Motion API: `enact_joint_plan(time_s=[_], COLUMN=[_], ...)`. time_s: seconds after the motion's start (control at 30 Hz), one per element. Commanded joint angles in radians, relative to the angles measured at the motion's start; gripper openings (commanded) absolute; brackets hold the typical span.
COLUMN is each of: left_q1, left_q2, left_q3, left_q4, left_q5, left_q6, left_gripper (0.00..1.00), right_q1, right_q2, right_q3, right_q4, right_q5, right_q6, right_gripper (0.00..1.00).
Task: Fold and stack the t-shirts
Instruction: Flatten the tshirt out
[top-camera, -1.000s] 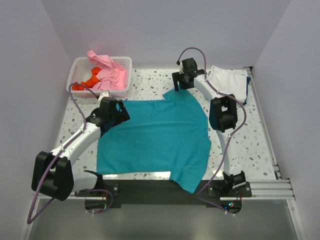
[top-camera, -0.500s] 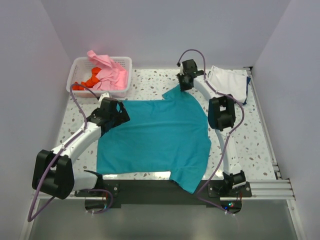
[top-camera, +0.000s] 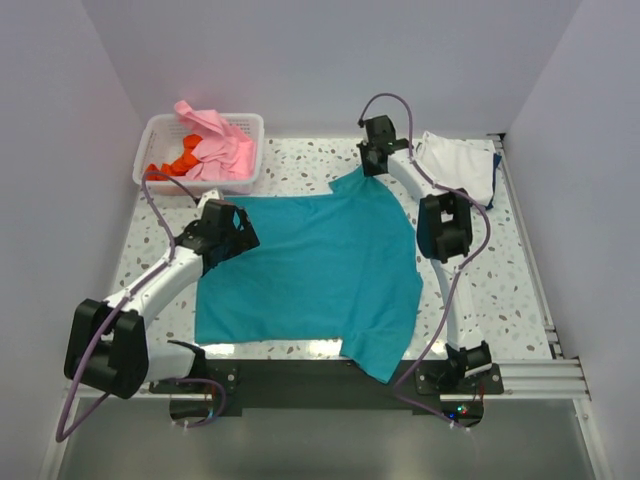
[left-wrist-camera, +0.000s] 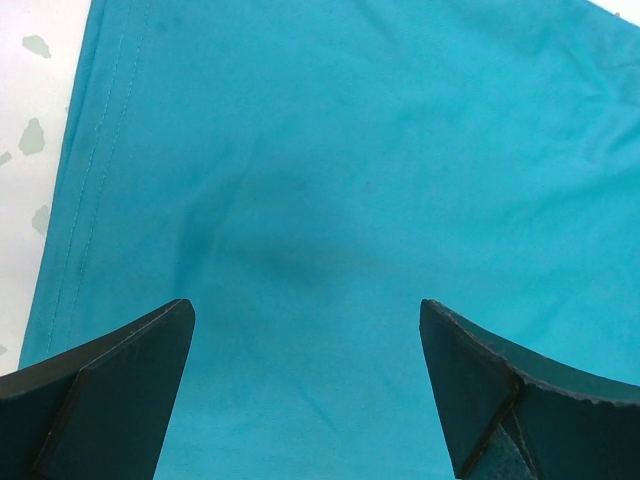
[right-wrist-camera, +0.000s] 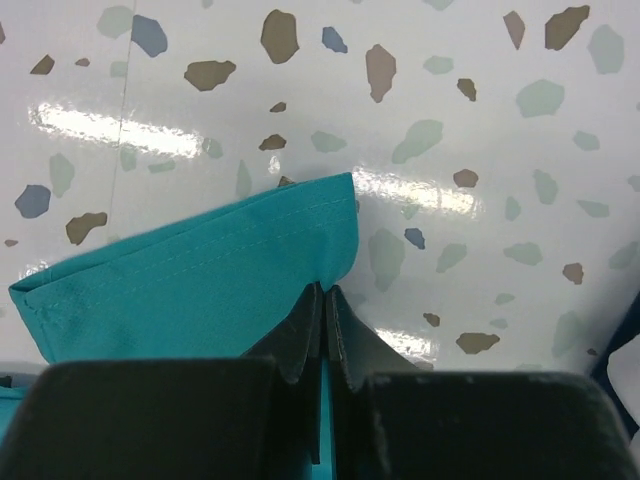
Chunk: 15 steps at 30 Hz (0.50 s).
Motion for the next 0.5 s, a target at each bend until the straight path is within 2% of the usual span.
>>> enact_joint_plan(time_s=[0.0,0.33,0.47], left_q1=[0.007,0.007,0.007], left_q2=[0.034,0.134,0.152], left_q3=[-0.006,0.003,0.008], left_q4=[0.036,0.065,0.072], left_q5=[0.001,0.016,0.016], left_q6=[0.008,0.007,0.008], left_gripper=[1.00,1.00,1.00], right_q1=[-0.009,-0.049,-0.063], right_q2=[-0.060,0.001,0.014], right_q3=[0.003,0.041,0.060], right_q4=[0.027,0.024,0.028], right_q5=[0.087,0.122,0.064], right_q6=[0.020,0.017,-0.020], right_gripper=[0.00,0.02,0.08])
